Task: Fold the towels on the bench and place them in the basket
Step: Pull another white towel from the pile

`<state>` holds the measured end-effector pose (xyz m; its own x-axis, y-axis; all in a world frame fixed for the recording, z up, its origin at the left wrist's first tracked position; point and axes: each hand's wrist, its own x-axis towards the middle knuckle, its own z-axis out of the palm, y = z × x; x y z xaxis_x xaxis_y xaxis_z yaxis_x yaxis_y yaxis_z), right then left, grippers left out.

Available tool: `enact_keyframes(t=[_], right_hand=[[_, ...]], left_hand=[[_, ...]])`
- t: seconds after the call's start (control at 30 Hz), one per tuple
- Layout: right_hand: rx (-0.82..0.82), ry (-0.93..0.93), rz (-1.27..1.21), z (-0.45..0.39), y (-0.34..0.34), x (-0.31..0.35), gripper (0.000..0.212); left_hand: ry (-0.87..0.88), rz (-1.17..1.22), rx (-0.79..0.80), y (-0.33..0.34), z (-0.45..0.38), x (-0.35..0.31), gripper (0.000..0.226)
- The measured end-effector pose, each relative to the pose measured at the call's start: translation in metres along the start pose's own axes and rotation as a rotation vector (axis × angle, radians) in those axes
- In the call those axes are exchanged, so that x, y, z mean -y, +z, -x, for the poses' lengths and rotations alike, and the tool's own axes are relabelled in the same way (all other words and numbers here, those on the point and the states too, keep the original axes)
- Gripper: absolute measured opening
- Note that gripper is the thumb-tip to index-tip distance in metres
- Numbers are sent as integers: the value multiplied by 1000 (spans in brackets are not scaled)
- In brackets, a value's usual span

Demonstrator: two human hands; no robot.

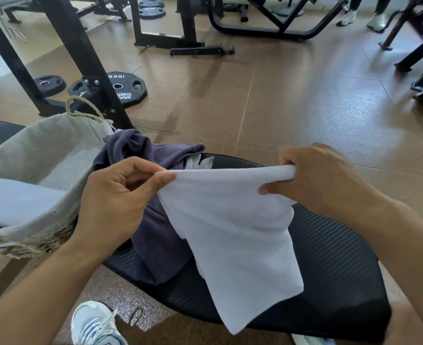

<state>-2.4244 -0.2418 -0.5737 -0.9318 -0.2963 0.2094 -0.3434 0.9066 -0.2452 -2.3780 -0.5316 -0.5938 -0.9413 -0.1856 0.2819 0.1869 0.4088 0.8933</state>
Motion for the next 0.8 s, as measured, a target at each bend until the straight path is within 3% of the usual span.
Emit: enact_keyframes(t=[0.13, 0.27, 0.37, 0.5, 0.67, 0.8], right_hand=[[-57, -16, -80, -2, -4, 3, 63], [335, -1, -313, 5, 4, -9, 37], [518, -14, -269, 10, 9, -15, 27], [547, 14, -276, 14, 15, -19, 26], [464, -13, -272, 15, 19, -16, 17], [522, -84, -185, 13, 28, -12, 30]], left_hand=[[-24, 6, 64, 0, 2, 3, 11], [-49, -54, 240, 2, 6, 9, 15], [-49, -86, 182, 4, 5, 11, 16], [-94, -7, 144, 4, 3, 14, 13], [-76, -18, 177, 9, 6, 12, 13], [-63, -39, 163, 8, 7, 15, 11]])
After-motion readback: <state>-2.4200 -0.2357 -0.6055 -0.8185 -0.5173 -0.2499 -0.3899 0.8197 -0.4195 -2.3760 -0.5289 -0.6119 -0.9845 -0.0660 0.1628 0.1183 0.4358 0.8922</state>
